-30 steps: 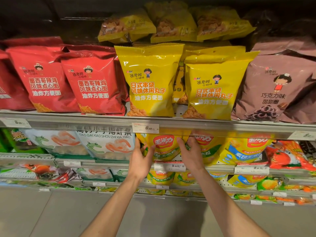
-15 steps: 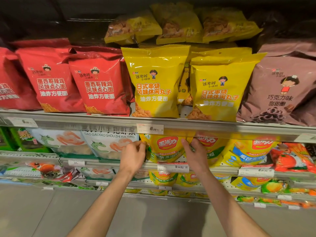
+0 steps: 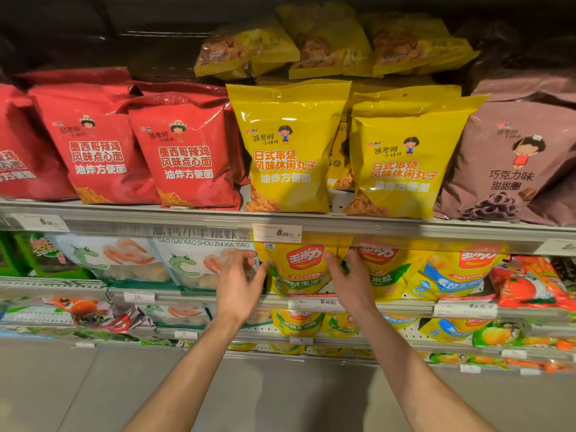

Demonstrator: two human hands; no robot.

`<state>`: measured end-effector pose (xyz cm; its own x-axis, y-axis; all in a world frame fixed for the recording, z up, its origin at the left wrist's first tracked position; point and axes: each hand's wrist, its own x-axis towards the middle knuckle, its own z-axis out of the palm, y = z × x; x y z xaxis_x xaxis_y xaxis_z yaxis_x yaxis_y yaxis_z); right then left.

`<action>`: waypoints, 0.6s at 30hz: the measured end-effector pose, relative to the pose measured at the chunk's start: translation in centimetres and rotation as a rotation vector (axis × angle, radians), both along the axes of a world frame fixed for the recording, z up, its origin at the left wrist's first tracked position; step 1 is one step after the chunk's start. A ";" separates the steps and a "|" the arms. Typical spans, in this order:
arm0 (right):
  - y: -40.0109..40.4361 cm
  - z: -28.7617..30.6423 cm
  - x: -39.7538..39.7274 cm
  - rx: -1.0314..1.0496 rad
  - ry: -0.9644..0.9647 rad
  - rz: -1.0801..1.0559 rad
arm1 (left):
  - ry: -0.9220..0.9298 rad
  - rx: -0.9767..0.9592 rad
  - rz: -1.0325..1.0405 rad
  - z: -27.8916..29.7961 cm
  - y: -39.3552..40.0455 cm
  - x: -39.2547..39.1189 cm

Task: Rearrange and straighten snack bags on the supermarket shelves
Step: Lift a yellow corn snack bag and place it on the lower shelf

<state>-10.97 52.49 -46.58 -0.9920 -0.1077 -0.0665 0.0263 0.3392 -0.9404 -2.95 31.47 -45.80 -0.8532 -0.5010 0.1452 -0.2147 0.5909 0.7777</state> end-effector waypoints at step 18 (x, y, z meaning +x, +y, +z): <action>4.0 1.8 4.4 -0.024 -0.033 -0.040 | 0.003 0.330 -0.049 1.4 0.5 4.0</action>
